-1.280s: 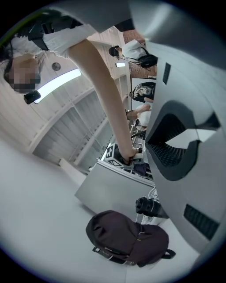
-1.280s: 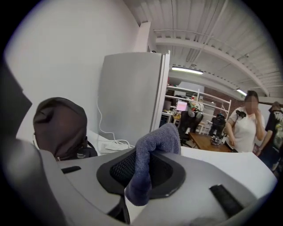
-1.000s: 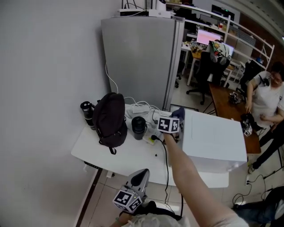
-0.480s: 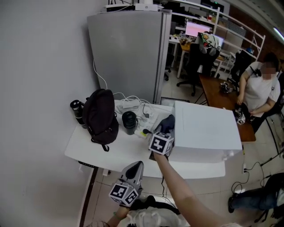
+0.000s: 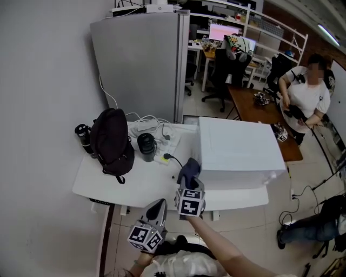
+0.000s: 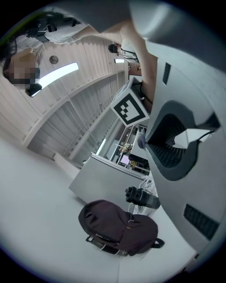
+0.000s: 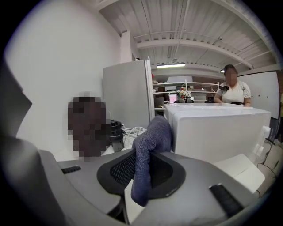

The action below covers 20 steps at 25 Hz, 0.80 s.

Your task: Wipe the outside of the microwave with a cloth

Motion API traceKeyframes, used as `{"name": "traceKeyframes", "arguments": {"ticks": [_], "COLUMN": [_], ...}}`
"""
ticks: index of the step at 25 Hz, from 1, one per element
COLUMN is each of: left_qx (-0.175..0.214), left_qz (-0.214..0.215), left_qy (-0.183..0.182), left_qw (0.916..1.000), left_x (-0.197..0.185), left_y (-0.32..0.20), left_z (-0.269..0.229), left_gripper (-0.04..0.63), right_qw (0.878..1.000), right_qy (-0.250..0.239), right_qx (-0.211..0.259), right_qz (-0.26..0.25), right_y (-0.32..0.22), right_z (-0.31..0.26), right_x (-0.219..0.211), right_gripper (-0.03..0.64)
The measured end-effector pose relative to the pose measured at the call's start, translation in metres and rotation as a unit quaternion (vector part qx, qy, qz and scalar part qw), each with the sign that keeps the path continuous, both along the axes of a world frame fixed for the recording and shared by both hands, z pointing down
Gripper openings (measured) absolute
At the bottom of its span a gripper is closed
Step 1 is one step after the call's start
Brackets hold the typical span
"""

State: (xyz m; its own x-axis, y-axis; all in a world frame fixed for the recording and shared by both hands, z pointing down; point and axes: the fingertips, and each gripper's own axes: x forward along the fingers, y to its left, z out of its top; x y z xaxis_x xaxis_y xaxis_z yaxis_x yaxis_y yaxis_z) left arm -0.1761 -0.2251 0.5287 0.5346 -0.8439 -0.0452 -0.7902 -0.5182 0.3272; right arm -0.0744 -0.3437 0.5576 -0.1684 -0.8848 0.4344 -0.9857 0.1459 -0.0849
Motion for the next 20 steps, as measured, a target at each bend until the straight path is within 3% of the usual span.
{"name": "traceKeyframes", "arguments": {"ticks": [4,7,11,15,20], "left_qx": [0.000,0.002,0.004,0.004,-0.003], "left_qz": [-0.005,-0.006,-0.013,-0.008,-0.023], "left_qy": [0.002,-0.001,-0.003,-0.013,-0.015], "left_qw": [1.0000,1.0000,0.9999,0.9999,0.9996], "left_x": [-0.004,-0.006,-0.009,-0.009,-0.016], "left_y": [0.005,0.009,0.011,0.008,0.001], "left_z": [-0.001,-0.002,0.000,-0.003,0.000], "left_gripper": [-0.014,-0.014,-0.014,-0.014,-0.014], "right_qw": [0.998,0.998,0.997,0.988,0.981], "right_qy": [0.010,0.022,0.069,0.146,0.161], "right_qx": [0.043,0.048,0.016,-0.042,-0.083], "right_qz": [-0.044,-0.043,-0.006,0.027,0.065], "right_y": [-0.018,-0.062,-0.127,-0.176,-0.203], "right_z": [-0.024,-0.025,-0.003,0.025,0.045], "right_x": [-0.036,-0.049,-0.038,-0.008,0.006], "right_gripper": [0.064,0.064,0.064,0.064,0.064]}}
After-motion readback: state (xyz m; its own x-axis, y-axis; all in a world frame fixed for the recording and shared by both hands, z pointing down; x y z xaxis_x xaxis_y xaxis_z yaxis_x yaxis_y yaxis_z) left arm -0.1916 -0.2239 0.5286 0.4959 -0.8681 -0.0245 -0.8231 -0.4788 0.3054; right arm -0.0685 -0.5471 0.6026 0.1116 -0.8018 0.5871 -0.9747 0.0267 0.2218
